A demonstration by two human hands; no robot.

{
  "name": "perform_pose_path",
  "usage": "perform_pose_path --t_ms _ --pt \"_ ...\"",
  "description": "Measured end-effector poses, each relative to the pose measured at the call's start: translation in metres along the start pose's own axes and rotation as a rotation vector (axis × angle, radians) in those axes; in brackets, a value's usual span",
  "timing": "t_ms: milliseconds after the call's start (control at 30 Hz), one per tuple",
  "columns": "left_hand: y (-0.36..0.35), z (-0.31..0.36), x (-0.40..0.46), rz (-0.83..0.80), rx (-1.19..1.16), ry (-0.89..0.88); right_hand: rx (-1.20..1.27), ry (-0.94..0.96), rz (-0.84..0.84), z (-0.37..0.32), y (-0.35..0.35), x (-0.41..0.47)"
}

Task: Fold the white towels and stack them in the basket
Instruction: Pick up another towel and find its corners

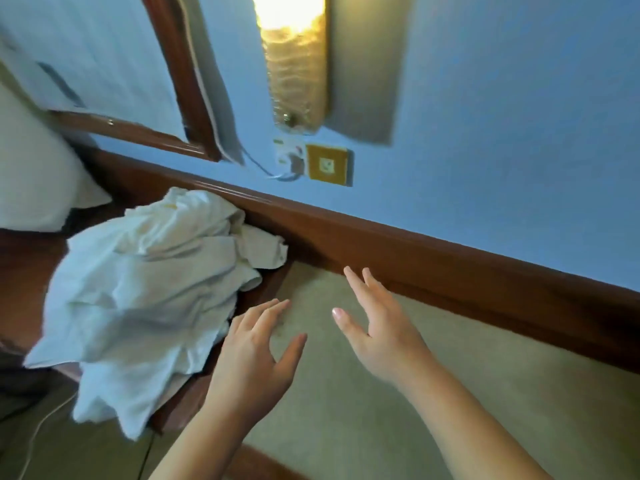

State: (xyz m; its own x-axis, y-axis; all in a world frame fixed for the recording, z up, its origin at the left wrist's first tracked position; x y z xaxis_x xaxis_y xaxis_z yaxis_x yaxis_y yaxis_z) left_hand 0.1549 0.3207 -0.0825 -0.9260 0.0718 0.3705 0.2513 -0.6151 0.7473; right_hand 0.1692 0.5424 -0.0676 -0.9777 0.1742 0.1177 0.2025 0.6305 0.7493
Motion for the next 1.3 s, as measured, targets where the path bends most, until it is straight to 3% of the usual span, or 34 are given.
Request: perform_pose_path --t_ms 133,400,533,667,800,967,1067,1233,1300 --pt "0.066 -0.088 0.004 0.106 0.066 0.172 -0.011 0.136 -0.179 -0.089 -0.087 0.030" --pt "0.130 -0.222 0.049 0.130 0.219 0.446 -0.200 0.281 -0.391 -0.206 -0.212 0.092" --pt "0.134 -0.268 0.096 0.125 0.259 0.462 -0.269 0.293 -0.347 -0.247 -0.255 0.141" --pt "0.127 -0.289 0.146 0.119 0.305 0.367 -0.355 0.325 -0.270 -0.270 -0.280 0.192" --pt "0.114 -0.299 0.180 0.063 0.353 0.259 -0.467 0.306 -0.344 -0.273 -0.307 0.230" --pt "0.098 -0.312 0.194 -0.001 0.426 0.245 -0.512 0.424 -0.233 -0.277 -0.315 0.239" --pt "0.095 -0.311 0.200 0.022 0.384 0.270 -0.415 0.450 -0.134 -0.282 -0.297 0.237" --pt "0.101 -0.277 0.218 0.199 -0.021 0.321 0.032 0.358 0.086 -0.285 -0.225 0.240" --pt "0.103 -0.256 0.231 0.236 -0.171 0.257 0.116 0.328 0.151 -0.285 -0.195 0.242"
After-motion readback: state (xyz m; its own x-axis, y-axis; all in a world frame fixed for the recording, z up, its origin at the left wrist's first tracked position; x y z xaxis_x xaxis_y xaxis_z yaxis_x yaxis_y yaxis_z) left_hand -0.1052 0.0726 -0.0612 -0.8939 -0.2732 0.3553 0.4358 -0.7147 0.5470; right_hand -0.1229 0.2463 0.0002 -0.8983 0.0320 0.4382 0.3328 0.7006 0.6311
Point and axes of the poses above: each hand's wrist, its own x-axis towards the middle knuckle, its own y-axis out of the back of the hand, z = x × y, the point moved 1 cm from there along x, towards the middle knuckle, and after that the axes turned 13 degrees about z, right-handed, at the moved point
